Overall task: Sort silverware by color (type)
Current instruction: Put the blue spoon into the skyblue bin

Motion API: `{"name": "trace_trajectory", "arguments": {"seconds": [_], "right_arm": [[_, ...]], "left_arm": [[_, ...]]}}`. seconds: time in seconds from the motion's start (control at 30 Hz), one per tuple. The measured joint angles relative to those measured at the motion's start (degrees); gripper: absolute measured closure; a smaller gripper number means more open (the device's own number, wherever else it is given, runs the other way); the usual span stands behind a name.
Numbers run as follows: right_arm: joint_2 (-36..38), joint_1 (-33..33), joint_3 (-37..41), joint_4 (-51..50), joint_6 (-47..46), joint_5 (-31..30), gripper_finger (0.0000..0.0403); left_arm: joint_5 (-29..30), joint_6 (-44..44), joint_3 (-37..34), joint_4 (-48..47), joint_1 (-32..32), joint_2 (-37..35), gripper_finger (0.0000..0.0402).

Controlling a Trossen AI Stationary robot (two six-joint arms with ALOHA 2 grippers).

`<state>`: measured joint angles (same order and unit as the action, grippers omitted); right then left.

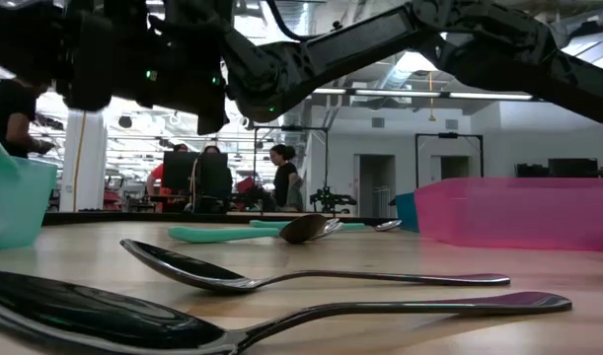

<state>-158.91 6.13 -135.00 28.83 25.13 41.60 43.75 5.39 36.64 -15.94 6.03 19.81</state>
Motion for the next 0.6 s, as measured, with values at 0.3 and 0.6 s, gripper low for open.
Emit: {"name": "trace_trajectory", "arguments": {"seconds": [0.3, 0.6], "right_arm": [[0.04, -0.02, 0.0, -6.17, 7.67, -0.15, 0.0359], [0.09, 0.2, 0.0, -8.85, 13.71, -0.15, 0.0359]], "left_arm": [[0.0, -0.41, 0.0, 0.0, 0.01, 0.0, 0.0196], [0.04, -0.8, 0.0, -0.02, 0.0, 0.0, 0.0196]]}}
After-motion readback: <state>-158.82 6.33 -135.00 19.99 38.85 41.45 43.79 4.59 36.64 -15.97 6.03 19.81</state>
